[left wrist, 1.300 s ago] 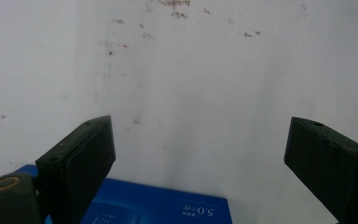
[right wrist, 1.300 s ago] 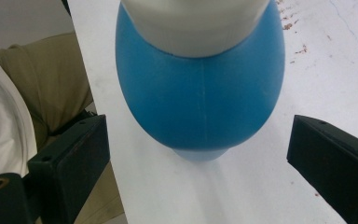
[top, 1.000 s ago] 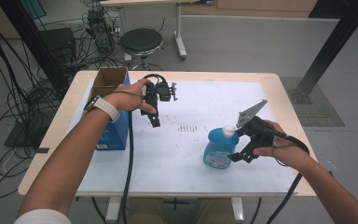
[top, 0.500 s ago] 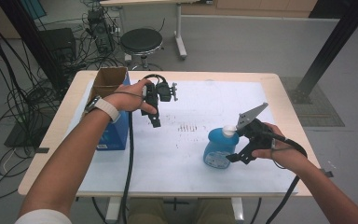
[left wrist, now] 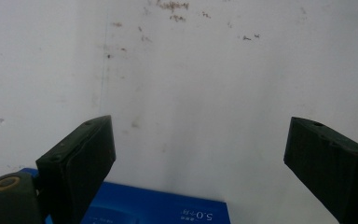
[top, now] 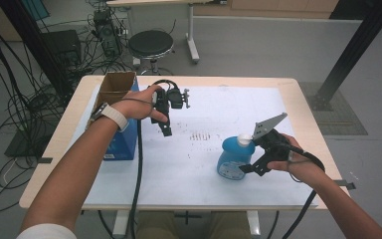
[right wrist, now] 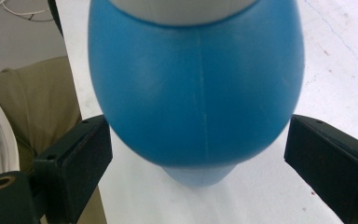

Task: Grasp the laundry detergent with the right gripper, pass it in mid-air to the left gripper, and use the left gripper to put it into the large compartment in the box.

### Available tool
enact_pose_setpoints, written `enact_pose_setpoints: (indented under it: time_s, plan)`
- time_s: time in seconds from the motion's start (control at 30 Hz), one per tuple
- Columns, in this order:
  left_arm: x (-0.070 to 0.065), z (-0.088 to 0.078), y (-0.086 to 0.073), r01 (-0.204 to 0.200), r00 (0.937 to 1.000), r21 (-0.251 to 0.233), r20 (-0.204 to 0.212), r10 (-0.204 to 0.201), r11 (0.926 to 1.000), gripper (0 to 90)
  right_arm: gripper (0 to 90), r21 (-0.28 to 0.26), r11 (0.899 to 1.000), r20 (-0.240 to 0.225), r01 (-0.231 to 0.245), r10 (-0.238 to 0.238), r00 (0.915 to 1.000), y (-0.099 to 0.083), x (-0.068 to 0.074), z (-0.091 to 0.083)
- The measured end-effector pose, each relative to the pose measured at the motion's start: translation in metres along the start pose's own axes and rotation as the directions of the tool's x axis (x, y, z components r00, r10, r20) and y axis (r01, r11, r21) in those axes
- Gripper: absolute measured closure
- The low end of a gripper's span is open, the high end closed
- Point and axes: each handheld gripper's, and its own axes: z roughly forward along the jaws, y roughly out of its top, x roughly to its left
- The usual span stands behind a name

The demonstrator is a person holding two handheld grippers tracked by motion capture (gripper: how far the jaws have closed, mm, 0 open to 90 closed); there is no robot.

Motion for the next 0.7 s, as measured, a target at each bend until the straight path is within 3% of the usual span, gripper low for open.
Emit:
enact_pose_setpoints:
  time_s: [0.7]
  plan:
    - [0.0,0.0048,-0.0038,0.005,0.9999,0.005,0.01,-0.005,1.0,9.3,12.2,-0.068,0.998,-0.013,0.01,-0.011,0.9998,-0.0058,-0.003,0.0071]
